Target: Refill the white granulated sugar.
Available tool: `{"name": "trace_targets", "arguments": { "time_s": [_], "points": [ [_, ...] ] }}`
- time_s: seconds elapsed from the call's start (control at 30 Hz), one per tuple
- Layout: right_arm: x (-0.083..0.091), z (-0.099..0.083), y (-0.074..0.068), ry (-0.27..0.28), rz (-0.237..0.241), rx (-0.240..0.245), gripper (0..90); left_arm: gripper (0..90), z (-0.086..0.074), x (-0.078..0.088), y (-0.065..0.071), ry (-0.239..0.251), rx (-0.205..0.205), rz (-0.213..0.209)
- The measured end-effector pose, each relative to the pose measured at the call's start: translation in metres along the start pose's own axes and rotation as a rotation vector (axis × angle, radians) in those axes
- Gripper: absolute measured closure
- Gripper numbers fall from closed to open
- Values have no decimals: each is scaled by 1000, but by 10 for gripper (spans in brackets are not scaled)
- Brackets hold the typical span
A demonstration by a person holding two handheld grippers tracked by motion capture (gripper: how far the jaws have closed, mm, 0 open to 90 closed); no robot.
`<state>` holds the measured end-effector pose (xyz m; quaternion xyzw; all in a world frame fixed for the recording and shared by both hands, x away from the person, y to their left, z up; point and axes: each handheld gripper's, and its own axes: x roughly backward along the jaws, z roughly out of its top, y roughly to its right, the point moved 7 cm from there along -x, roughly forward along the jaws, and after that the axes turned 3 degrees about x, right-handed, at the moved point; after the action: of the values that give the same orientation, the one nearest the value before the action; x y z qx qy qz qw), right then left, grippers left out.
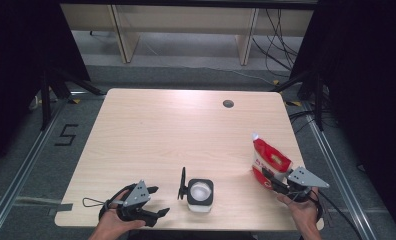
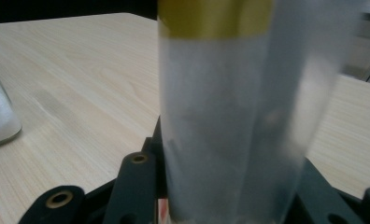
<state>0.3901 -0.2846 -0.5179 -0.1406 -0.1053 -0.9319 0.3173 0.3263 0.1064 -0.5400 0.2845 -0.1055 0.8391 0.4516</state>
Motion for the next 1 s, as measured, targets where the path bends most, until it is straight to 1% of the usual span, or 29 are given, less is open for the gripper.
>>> {"name": "trace_targets", "arguments": {
  "time_s": [0.03, 0.07, 0.1, 0.13, 0.17, 0.2, 0.23, 0.27, 0.3, 0.33, 0.37, 0.4, 0.43, 0.47, 0.53, 0.57, 0.6, 0.63, 0.67, 0.7, 0.73, 0.77, 0.8, 0.83, 0.87, 0.9, 0.93, 0.97, 1.0],
  "points": [
    [1, 0, -1, -2, -10, -24, 650, 220, 0, 0, 0, 0, -5, -1],
    [1, 0, 0, 13, -18, -16, 650, 220, 0, 0, 0, 1, -5, -1],
    [2, -1, -2, 1, -8, -46, 650, 220, 0, 0, -1, -3, -7, 3],
    [3, -2, -1, -9, -10, -40, 649, 220, 0, 1, -1, -9, -9, 5],
    [1, 0, 3, 32, -28, -6, 649, 220, 0, 1, -1, -7, -6, 2],
    [3, -1, 4, 10, -13, 0, 649, 220, 0, 0, -1, -4, -7, 3],
    [5, -2, 3, 8, -25, -28, 649, 220, 0, 0, -1, -3, -7, 6],
    [5, -1, 4, 14, -23, -20, 648, 220, 0, 0, 0, 1, -2, 2],
    [5, -1, 2, 11, -28, -32, 647, 220, 0, 0, 0, 1, -1, 2],
    [5, 0, 3, 16, -30, -7, 644, 220, 1, 0, 0, 6, -6, 7],
    [5, 0, 2, 12, -31, -22, 638, 220, 1, 0, 1, 11, 6, 7],
    [6, 0, 1, 11, -30, -36, 630, 220, 1, 1, 0, 10, 8, 9],
    [6, 1, 1, 15, -31, -37, 619, 220, 1, 1, 0, 7, 4, 9],
    [7, 0, -1, 8, -33, -70, 607, 220, 1, 1, 0, 8, 3, 10],
    [8, 0, 0, 17, -37, -70, 574, 220, 2, 1, 1, 15, 13, 4],
    [8, 1, 2, 33, -37, -33, 552, 220, 2, 1, 0, 13, -1, 1],
    [9, 0, -1, 16, -26, -81, 517, 220, 2, 1, 1, 15, 10, 0],
    [11, 0, -3, 15, -32, -112, 497, 220, 3, 2, -1, 10, -16, 1],
    [13, 0, -3, 10, -44, -119, 485, 220, 3, 2, -1, 6, -30, -2],
    [13, 2, -1, 27, -45, -86, 462, 220, 4, 2, 2, 24, 18, 0],
    [15, 3, -1, 33, -57, -94, 443, 220, 4, 2, 1, 26, 12, 0],
    [16, 4, -2, 37, -50, -99, 426, 220, 4, 3, 0, 31, 13, -4],
    [19, 4, -4, 34, -64, -136, 408, 220, 5, 3, 1, 34, 24, 2],
    [21, 3, -5, 14, -65, -133, 386, 219, 6, 4, 1, 37, 18, -4],
    [20, 3, -6, 32, -65, -148, 364, 219, 6, 4, 1, 42, 22, -4],
    [20, 2, -5, 25, -67, -120, 343, 219, 7, 5, 1, 30, 13, -8],
    [22, 0, -6, 0, -75, -144, 322, 218, 7, 5, 1, 30, 1, -10],
    [22, -1, -4, 4, -69, -130, 312, 218, 8, 5, 3, 40, 10, -10],
    [26, -2, -7, -12, -88, -193, 309, 217, 9, 5, 3, 41, 6, -15]
  ]
}}
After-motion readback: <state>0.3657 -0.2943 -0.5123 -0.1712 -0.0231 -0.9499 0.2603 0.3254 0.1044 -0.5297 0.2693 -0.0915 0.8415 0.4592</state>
